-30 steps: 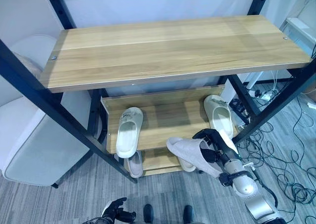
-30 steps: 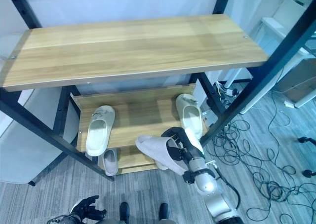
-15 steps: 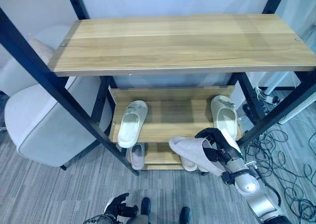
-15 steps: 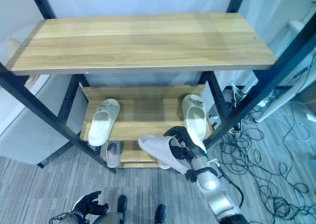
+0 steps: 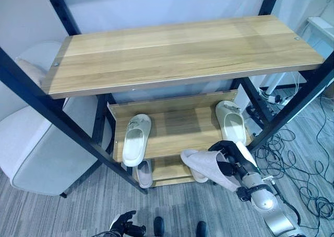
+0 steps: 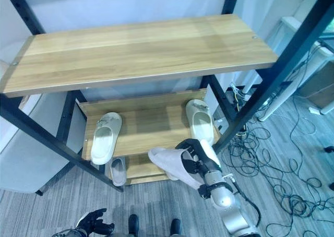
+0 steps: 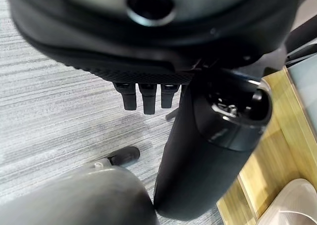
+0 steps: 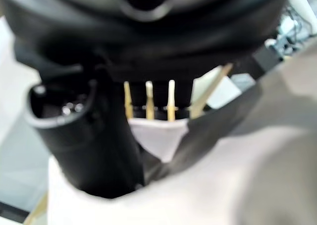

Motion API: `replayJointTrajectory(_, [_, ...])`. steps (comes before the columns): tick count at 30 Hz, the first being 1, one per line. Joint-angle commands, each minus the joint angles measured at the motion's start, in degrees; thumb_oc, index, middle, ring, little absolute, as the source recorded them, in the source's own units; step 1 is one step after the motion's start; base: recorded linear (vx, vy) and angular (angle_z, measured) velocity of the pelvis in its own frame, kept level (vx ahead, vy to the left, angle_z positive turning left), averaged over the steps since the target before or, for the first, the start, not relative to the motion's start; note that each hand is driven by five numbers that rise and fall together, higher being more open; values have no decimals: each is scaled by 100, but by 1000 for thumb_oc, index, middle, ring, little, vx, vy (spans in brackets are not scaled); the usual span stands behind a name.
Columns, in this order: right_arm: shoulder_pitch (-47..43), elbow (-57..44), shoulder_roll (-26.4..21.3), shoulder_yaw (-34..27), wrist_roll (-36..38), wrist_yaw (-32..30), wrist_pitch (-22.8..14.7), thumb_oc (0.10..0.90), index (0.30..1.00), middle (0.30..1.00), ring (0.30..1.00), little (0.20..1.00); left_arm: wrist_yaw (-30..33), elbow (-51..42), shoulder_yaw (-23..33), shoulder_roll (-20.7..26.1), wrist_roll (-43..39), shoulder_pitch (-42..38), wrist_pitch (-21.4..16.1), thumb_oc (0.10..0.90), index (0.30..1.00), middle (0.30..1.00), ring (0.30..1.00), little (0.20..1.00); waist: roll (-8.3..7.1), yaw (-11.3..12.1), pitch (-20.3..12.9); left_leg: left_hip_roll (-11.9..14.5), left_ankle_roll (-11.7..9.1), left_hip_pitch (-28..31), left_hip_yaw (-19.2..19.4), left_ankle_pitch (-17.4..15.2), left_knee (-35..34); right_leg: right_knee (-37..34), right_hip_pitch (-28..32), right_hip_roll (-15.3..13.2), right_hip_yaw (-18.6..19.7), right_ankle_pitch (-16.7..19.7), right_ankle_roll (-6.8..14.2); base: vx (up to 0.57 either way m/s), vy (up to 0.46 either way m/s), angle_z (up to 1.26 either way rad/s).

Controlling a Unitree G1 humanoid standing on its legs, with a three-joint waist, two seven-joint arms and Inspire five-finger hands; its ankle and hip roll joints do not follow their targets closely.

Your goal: Arrange the slippers neatly on the shoe rack.

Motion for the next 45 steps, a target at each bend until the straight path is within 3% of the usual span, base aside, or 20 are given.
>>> replayJointTrajectory(1, [-284,-837,75,-22,237,80,-485,400,300,300,300,300,39,302,-226,-162,164,180,-21,800,900,900,900,900,-216,187,-562,25,-170,-153,-82,-707,462,355,-401,-154,185,-190,452,20,23,-11])
replayJointTrajectory(11, [225,-1086,28,219,487,654,-503,400,300,300,300,300,-27,182,-254,-167,200,63,-30,800,900,900,900,900,-289,94,-704,96,-199,151,58,-666,198,248,-213,-86,284,-234,472,2,-10,-7])
replayJointTrajectory(20, [350,-1028,-180,423,771,1045,-538,400,300,300,300,300,-139,156,-325,-161,277,66,-77,800,900,900,900,900,-263,45,-696,160,-245,273,118,-619,77,108,-130,-28,307,-216,491,-6,-27,-8])
replayJointTrajectory(25, [123,-776,-264,526,695,944,-508,400,300,300,300,300,-131,118,-370,-140,190,22,-78,800,900,900,900,900,-237,43,-435,179,-235,96,53,-626,243,361,-330,-38,319,-296,453,-136,-16,-1])
replayJointTrajectory(26, [-338,-624,-358,576,646,672,-505,400,300,300,300,300,-33,-36,-434,-71,-46,-203,-96,800,900,900,900,900,-236,50,94,198,-223,-676,-78,-678,938,923,-988,-124,309,-323,381,-476,-34,0])
replayJointTrajectory(29, [-730,-551,-455,532,524,328,-512,400,300,300,300,300,120,-266,-493,7,-404,-363,-156,800,900,900,900,900,-236,69,407,86,-214,-1573,-183,-709,1656,1518,-1781,-170,162,-308,270,-395,-37,6])
replayJointTrajectory(30, [-890,-511,-489,436,410,91,-516,400,300,300,300,300,192,-495,-513,78,-628,-399,-194,800,900,900,900,900,-216,103,458,40,-182,-2173,-231,-737,2102,1950,-2368,-227,83,-338,193,-210,-11,22])
replayJointTrajectory(32, [-901,-530,-487,377,378,0,-521,400,300,300,300,300,205,-598,-509,95,-704,-390,-209,800,900,900,900,900,-207,116,393,43,-164,-2382,-267,-759,2231,2079,-2565,-238,77,-386,157,-116,-9,29])
replayJointTrajectory(33, [-948,-532,-484,265,303,-221,-528,400,300,300,300,300,273,-852,-526,163,-885,-400,-255,800,900,900,900,900,-209,171,407,60,-135,-2876,-307,-830,2627,2439,-2988,-283,47,-515,81,-74,-14,27])
replayJointTrajectory(39, [-1170,-565,-455,-12,141,-717,-542,400,300,300,300,300,437,-1634,-607,348,-1251,-513,-378,800,900,900,900,900,-180,243,458,42,-86,-4115,-434,-986,3610,3466,-4121,-385,47,-836,-68,-79,-17,21])
replayJointTrajectory(40, [-1224,-578,-451,-44,109,-780,-532,400,300,300,300,300,447,-1789,-621,386,-1302,-529,-386,800,900,900,900,900,-175,252,438,55,-70,-4338,-446,-1040,3816,3707,-4337,-411,68,-899,-97,35,-30,17])
replayJointTrajectory(41, [-1288,-591,-446,-83,73,-886,-541,400,300,300,300,300,496,-1946,-633,431,-1350,-574,-410,800,900,900,900,900,-158,273,433,58,-97,-4533,-484,-1295,4124,4011,-4515,-412,105,-1168,-74,52,-34,11])
replayJointTrajectory(43, [-1426,-633,-453,-195,-9,-1071,-539,400,300,300,300,300,552,-2237,-666,511,-1377,-643,-452,800,900,900,900,900,-146,276,461,47,-62,-4916,-488,-1384,4458,4395,-4912,-431,153,-1304,-123,2,-19,12])
replayJointTrajectory(44, [-1630,-646,-472,-301,-86,-1292,-540,400,300,300,300,300,640,-2676,-687,653,-1439,-752,-517,800,900,900,900,900,-107,277,487,24,-21,-5577,-496,-1517,5014,4969,-5565,-474,238,-1453,-170,-47,5,12])
replayJointTrajectory(45, [-1637,-641,-470,-298,-88,-1295,-541,400,300,300,300,300,640,-2684,-684,657,-1440,-752,-510,800,900,900,900,900,-111,279,458,25,-20,-5633,-494,-1534,5052,5006,-5621,-475,244,-1469,-171,-55,2,4])
